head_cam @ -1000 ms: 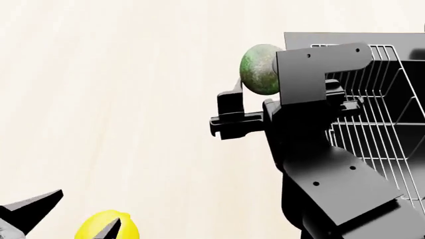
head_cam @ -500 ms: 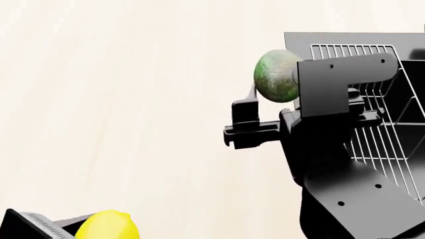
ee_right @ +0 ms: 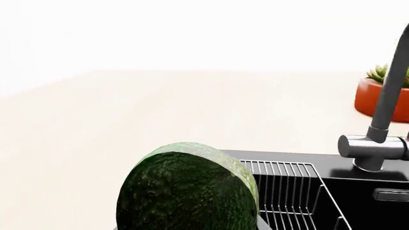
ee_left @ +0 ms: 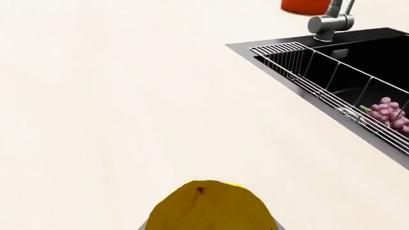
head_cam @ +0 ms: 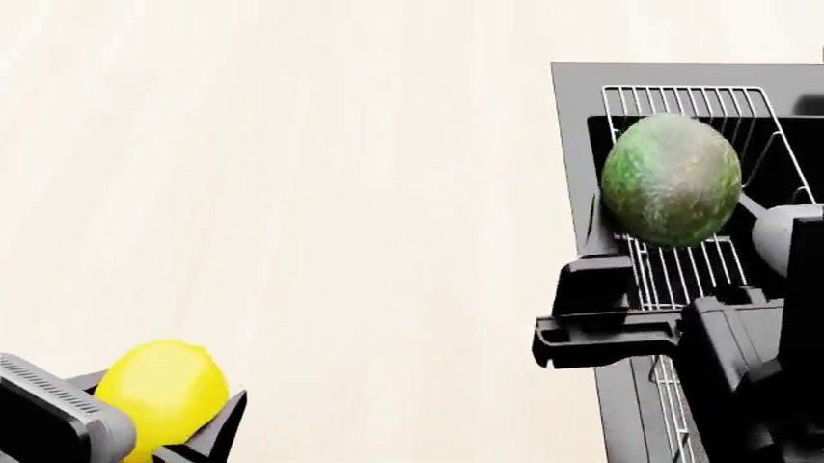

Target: There is a mixed pile of frozen fruits and vegetables on the counter. Locate all the frozen vegetables and place the items in a bowl on the counter. Take all the frozen fruits and defrost them in a running sink.

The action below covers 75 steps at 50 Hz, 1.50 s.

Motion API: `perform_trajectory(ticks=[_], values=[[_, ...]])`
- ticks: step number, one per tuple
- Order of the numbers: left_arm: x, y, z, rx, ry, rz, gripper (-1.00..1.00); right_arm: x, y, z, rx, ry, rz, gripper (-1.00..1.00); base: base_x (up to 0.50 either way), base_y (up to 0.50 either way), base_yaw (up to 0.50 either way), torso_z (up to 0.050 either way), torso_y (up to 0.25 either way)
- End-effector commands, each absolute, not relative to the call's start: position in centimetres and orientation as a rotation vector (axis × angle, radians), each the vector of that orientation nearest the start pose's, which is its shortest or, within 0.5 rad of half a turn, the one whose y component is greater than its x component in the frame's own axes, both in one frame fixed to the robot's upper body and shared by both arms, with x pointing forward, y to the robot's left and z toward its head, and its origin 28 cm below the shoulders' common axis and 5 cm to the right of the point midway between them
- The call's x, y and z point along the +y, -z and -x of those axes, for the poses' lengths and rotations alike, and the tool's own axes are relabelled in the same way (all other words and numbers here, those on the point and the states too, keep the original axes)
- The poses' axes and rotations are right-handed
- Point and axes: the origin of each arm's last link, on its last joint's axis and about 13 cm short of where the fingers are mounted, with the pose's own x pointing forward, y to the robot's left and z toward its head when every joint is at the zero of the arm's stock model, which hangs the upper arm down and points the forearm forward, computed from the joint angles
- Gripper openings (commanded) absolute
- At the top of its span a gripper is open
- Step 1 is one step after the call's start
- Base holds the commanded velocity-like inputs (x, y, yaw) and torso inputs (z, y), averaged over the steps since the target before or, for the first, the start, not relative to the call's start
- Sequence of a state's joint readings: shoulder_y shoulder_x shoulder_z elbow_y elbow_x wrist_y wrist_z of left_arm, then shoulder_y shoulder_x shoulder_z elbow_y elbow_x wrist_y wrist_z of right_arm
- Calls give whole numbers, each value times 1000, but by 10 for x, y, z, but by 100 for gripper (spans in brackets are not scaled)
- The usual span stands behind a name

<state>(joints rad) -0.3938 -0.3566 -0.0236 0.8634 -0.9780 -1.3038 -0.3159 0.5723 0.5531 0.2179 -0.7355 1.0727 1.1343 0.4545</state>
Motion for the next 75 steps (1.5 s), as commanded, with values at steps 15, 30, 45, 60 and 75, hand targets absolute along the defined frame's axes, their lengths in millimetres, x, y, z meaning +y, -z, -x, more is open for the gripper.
perform_trajectory(ticks=[15,30,45,60,75], values=[[221,-209,-180,63,364,-3,-100,-190,-237,-125,-165,-21,92,-100,-65,-334,0,0,1],[219,-206,-181,72,370,11,-100,-196,-239,-128,-174,3,101,-100,-124,-500,0,0,0],[222,-208,-179,70,365,13,-100,-200,-238,-123,-173,29,96,-100,-79,-500,0,0,0],[222,-206,-179,78,376,15,-100,-202,-237,-121,-169,33,93,-100,-153,-500,0,0,0],[223,-203,-180,82,367,27,-100,-202,-238,-121,-161,39,94,-100,-414,-393,0,0,0]])
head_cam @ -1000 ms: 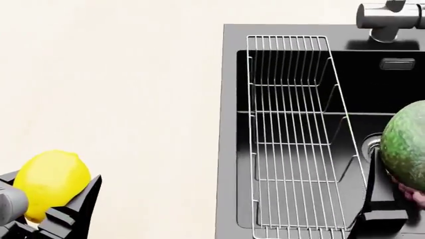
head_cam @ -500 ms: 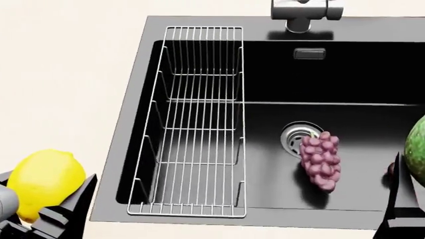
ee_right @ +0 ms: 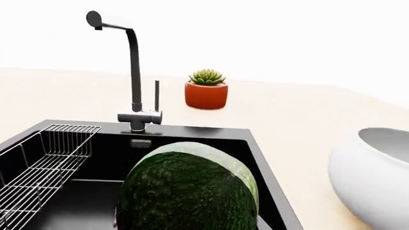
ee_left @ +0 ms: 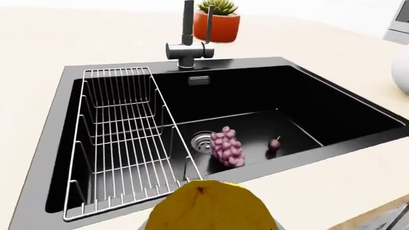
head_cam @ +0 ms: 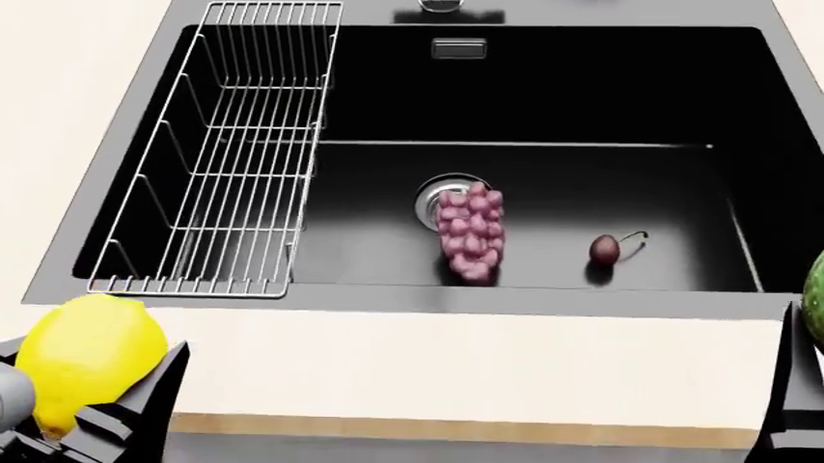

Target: There is a mixed pile of frozen fruits and vegetables on the counter. Locate all the frozen vegetables and place the items in a bowl on the counter. Take all the frozen fruits and defrost them in a running sink.

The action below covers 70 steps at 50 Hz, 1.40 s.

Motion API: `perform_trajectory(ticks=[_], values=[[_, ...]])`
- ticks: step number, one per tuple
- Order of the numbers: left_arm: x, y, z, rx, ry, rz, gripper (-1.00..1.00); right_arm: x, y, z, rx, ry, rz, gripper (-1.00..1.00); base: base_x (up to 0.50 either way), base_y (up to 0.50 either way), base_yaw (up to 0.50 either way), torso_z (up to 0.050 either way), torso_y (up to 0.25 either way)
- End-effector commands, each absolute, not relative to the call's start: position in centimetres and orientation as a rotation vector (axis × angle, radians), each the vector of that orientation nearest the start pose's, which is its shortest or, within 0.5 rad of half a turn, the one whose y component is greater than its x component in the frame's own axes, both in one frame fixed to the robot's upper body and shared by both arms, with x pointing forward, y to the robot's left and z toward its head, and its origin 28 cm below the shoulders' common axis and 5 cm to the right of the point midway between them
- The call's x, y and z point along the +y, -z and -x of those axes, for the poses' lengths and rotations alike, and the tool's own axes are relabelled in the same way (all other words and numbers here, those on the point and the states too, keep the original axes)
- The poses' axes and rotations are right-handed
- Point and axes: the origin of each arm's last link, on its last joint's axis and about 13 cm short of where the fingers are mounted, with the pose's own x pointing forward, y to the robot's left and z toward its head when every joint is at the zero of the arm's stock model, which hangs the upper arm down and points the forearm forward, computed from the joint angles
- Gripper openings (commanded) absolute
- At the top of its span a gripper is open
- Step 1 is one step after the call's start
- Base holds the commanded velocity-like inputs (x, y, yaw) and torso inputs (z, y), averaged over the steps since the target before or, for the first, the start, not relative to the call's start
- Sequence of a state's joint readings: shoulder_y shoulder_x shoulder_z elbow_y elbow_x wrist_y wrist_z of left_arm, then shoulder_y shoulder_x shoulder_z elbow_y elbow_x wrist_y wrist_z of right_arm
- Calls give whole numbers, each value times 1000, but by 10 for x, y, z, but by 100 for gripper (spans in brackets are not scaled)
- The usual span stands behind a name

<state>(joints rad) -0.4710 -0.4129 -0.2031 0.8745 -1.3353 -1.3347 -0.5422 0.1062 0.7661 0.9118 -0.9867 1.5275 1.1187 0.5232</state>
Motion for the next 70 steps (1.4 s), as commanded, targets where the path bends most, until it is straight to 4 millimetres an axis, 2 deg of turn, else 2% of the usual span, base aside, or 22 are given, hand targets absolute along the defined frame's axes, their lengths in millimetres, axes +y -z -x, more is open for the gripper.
perform_trajectory(ticks=[1,6,15,24,54,70], values=[[224,-203,-180,82,368,27,-100,-202,-239,-121,-161,41,93,-100,-500,-328,0,0,0],[223,-202,-181,83,368,28,-100,-206,-244,-122,-173,61,86,-100,-500,-327,0,0,0],[224,-202,-179,83,366,26,-100,-207,-242,-123,-175,79,83,-100,-496,-361,0,0,0],[224,-201,-180,82,368,27,-100,-208,-245,-122,-191,90,59,-100,-214,-498,0,0,0],[226,-198,-179,83,356,27,-100,-215,-245,-129,-233,114,42,-100,4,-500,0,0,0],[228,-199,-181,81,351,37,-100,-215,-245,-131,-236,103,21,-100,174,-499,0,0,0]])
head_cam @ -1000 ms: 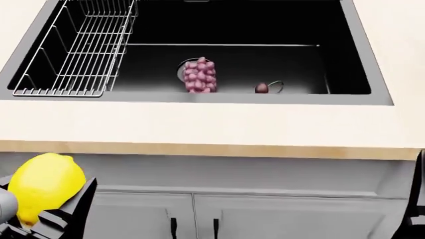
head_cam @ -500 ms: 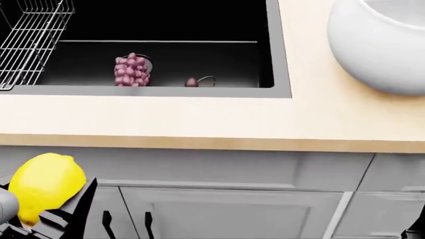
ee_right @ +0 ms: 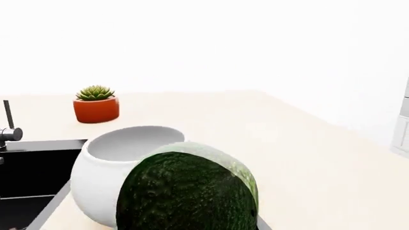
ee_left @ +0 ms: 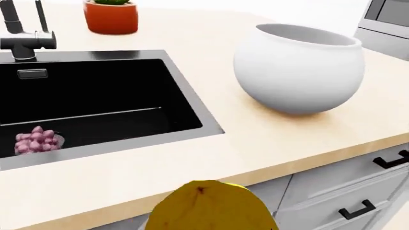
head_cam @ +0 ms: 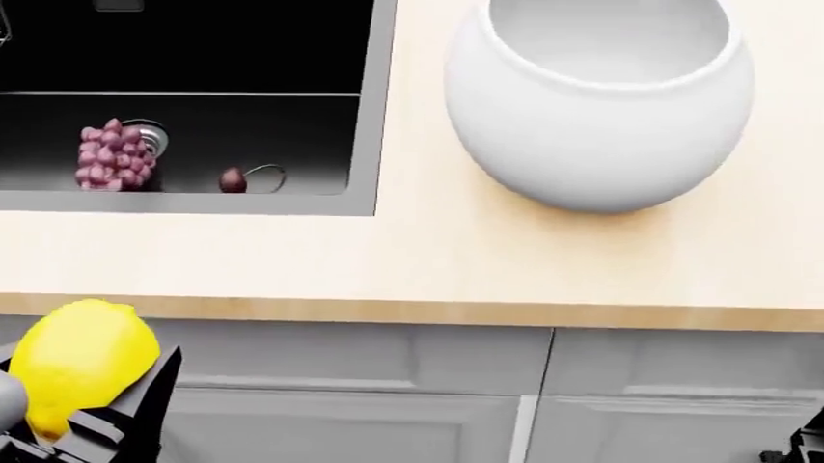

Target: There is a mixed pile of frozen fruits and vegetables on the counter. Locate all the frozen vegetables and place the items in a bowl on the counter. Take all the frozen fruits and defrost them in a running sink.

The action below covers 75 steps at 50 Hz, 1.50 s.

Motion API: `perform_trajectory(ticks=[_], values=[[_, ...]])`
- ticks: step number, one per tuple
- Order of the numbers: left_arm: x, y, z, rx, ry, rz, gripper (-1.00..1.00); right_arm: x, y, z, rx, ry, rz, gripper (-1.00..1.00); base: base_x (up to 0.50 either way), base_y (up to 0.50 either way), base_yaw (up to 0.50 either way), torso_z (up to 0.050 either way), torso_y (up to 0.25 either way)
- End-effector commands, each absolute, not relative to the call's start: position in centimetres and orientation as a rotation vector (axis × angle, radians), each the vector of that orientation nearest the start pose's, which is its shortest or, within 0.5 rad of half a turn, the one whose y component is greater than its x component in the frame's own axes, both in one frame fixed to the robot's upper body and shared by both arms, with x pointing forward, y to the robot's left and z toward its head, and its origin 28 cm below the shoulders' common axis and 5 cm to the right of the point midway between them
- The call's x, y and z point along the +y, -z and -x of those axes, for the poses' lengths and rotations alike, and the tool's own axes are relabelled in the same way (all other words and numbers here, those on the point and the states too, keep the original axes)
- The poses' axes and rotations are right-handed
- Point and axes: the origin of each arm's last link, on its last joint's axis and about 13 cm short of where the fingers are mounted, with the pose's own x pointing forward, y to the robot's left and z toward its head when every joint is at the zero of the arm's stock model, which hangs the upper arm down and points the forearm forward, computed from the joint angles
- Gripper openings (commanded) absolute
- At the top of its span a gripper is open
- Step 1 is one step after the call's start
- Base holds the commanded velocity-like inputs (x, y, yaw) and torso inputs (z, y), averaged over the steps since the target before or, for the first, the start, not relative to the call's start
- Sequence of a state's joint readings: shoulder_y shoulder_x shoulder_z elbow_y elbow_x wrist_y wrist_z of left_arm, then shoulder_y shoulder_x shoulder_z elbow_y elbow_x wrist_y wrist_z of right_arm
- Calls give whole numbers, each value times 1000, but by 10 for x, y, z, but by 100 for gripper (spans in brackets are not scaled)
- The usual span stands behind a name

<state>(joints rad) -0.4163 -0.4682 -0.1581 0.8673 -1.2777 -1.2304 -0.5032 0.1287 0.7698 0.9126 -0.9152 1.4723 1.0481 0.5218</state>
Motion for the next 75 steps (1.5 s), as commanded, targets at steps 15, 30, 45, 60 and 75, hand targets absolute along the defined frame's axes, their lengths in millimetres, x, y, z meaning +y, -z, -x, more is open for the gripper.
perform_trajectory(ticks=[15,30,45,60,75], values=[[233,-207,-184,52,322,27,-100,-214,-245,-130,-265,87,14,-100,432,-298,0,0,1],[234,-205,-184,53,315,22,-100,-213,-242,-132,-250,87,15,-100,481,-76,0,1,2],[235,-206,-187,48,303,22,-100,-211,-241,-131,-252,66,26,-100,376,-262,0,0,2],[235,-202,-189,52,288,28,-100,-205,-267,-125,-261,2,30,-100,267,0,0,0,2],[235,-207,-186,39,295,21,-100,-188,-361,-95,-109,-345,-100,-100,0,0,0,0,1]])
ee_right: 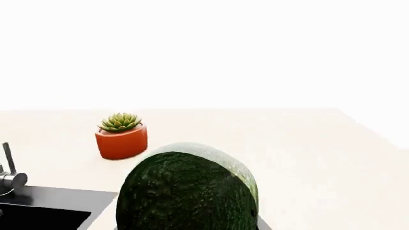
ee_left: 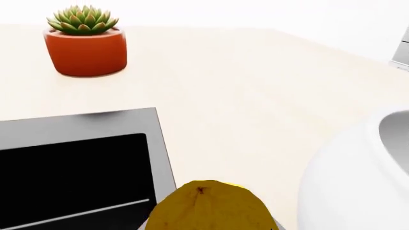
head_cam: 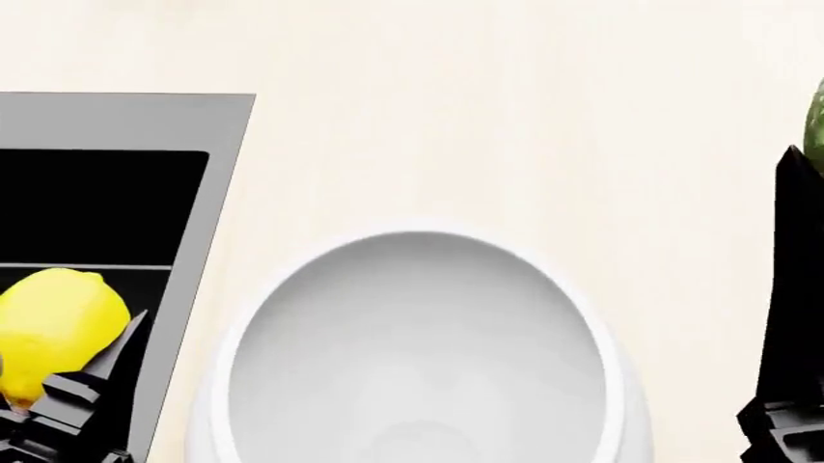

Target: There is a mixed pile of frozen fruits and vegetables on the counter. Locate all the frozen vegetables and place the items in a bowl on the counter. Take all the frozen fruits and defrost them in a running sink.

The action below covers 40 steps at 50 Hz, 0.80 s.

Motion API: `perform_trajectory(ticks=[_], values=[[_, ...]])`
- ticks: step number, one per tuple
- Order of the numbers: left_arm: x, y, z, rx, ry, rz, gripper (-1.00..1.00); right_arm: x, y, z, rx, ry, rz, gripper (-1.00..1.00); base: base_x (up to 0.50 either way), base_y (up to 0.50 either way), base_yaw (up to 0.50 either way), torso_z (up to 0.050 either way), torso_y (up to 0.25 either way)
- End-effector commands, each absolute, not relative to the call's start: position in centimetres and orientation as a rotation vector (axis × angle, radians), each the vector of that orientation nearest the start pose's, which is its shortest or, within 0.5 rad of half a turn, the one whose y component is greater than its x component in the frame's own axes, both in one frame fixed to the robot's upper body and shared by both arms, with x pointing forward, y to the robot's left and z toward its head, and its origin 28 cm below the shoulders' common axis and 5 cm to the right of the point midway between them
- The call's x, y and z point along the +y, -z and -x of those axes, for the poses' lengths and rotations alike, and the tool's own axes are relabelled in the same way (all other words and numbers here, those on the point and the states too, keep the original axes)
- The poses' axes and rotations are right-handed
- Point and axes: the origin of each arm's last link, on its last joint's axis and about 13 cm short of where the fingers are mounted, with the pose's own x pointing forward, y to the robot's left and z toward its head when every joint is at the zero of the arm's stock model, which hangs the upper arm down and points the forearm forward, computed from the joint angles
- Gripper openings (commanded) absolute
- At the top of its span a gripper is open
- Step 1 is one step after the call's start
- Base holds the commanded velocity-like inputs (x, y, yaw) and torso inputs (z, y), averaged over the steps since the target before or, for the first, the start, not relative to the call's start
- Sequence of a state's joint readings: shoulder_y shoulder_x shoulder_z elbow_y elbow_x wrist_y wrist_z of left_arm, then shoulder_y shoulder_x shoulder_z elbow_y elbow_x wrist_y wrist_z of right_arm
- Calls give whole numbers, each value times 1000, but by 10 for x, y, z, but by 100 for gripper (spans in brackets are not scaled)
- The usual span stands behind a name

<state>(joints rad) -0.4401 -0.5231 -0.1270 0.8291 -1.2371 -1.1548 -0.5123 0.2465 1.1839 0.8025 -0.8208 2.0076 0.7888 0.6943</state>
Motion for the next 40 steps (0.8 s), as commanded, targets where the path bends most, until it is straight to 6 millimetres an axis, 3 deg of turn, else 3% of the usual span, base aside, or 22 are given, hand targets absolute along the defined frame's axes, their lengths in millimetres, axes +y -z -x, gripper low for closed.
perform_trajectory(ticks=[1,9,10,14,15,16,17,22,23,24,32,40], values=[[235,-207,-187,39,294,22,-100,-187,-363,-94,-107,-353,-102,-100,0,0,0,0,0],[237,-206,-186,38,281,20,-100,-182,-380,-69,10,-597,-192,-100,0,0,0,0,0],[242,-206,-176,33,279,24,-100,-183,-381,-67,4,-607,-177,-100,0,0,0,0,0],[243,-206,-175,32,275,24,-100,-182,-376,-64,132,-652,-189,-100,0,0,0,0,0],[241,-206,-178,33,273,24,-100,-195,-371,-65,201,-684,-384,-100,0,0,0,0,0],[242,-204,-179,35,271,25,-100,-194,-359,-78,186,-620,-434,-100,0,0,0,0,0],[242,-205,-179,36,271,26,-100,-190,-361,-83,270,-643,-496,-100,0,0,0,0,0],[241,-202,-181,36,269,33,-100,-148,-383,-92,297,-673,-172,-100,0,0,0,0,0],[250,-202,-166,34,268,36,-100,-143,-384,-93,307,-678,-150,-100,0,0,0,0,0],[249,-202,-170,37,267,34,-100,-140,-383,-95,309,-679,-114,-100,0,0,0,0,0],[247,-195,-176,40,256,34,-100,-118,-384,-101,312,-753,-75,-100,0,0,0,0,1],[246,-196,-182,33,249,39,-100,-114,-376,-113,327,-713,-64,-100,0,0,0,0,1]])
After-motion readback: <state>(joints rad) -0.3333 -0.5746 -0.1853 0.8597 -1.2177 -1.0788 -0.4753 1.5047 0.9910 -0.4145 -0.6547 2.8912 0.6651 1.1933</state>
